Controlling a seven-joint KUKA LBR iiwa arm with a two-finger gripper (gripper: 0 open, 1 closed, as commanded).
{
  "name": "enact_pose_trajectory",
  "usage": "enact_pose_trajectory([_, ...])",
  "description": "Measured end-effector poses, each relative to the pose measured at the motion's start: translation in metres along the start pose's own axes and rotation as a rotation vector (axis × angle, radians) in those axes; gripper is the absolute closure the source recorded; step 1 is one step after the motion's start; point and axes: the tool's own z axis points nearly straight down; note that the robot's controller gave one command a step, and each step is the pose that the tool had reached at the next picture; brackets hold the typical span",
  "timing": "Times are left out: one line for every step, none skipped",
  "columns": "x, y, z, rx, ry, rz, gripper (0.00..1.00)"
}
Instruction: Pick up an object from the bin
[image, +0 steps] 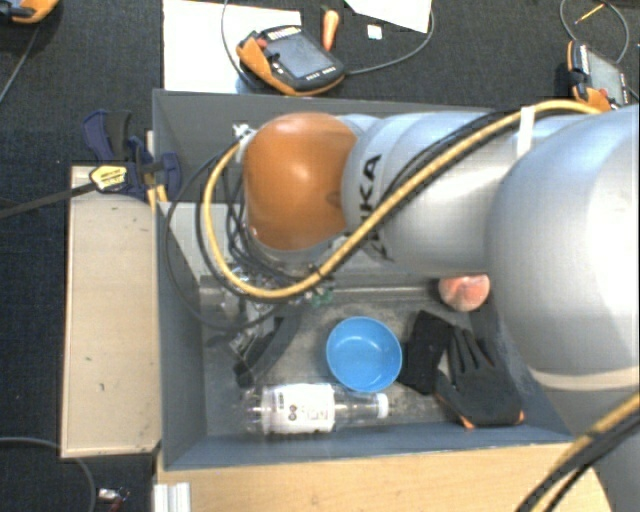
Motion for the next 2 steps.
enact_pose_trajectory([-0.0006, -0.0001, -0.0188, 0.001, -0.004, 0.002, 1.0])
enact_pose_trajectory([0.0004, 0.0002, -0.0283, 0.0, -0.001, 0.002, 1.0])
